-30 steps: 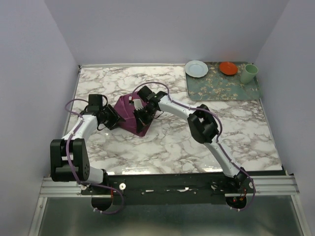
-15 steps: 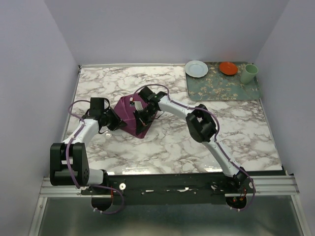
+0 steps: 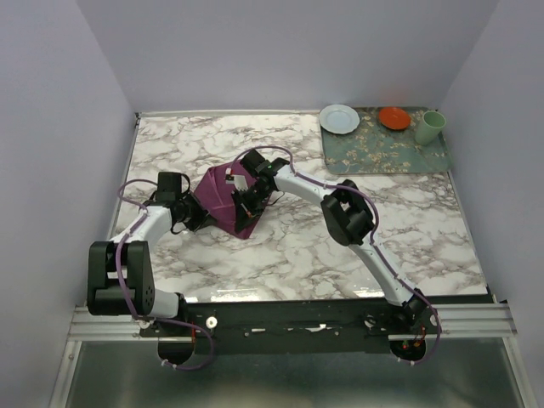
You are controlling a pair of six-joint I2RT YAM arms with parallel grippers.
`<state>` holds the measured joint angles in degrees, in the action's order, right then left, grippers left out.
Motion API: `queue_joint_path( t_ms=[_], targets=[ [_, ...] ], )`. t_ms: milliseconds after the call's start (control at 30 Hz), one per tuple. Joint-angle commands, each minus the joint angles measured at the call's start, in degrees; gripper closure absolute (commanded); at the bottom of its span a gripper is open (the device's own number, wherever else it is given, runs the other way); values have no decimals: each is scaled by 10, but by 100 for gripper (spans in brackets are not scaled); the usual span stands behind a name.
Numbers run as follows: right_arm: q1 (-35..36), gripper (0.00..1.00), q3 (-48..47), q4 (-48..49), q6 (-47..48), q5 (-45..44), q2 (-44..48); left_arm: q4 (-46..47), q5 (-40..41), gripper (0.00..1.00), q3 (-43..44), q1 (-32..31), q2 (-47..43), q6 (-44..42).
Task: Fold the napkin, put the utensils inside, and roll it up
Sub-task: Roll the napkin with the utensil
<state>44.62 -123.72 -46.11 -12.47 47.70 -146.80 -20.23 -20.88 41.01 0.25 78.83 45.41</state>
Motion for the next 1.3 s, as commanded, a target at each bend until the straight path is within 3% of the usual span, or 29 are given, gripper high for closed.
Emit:
queue_joint_path(
  t_ms=[0,767,1267],
  targets=[
    [-6,100,-9,-9,0,-2,-21,10,16,100,21,-1,26,-5],
    [-6,99,-14,-27,16,-5,-23,44,41,100,42,-1,100,-1],
    [-6,88,-35,-50,26,-26,-10,-27,90,100,78,0,166,-12]
  ],
)
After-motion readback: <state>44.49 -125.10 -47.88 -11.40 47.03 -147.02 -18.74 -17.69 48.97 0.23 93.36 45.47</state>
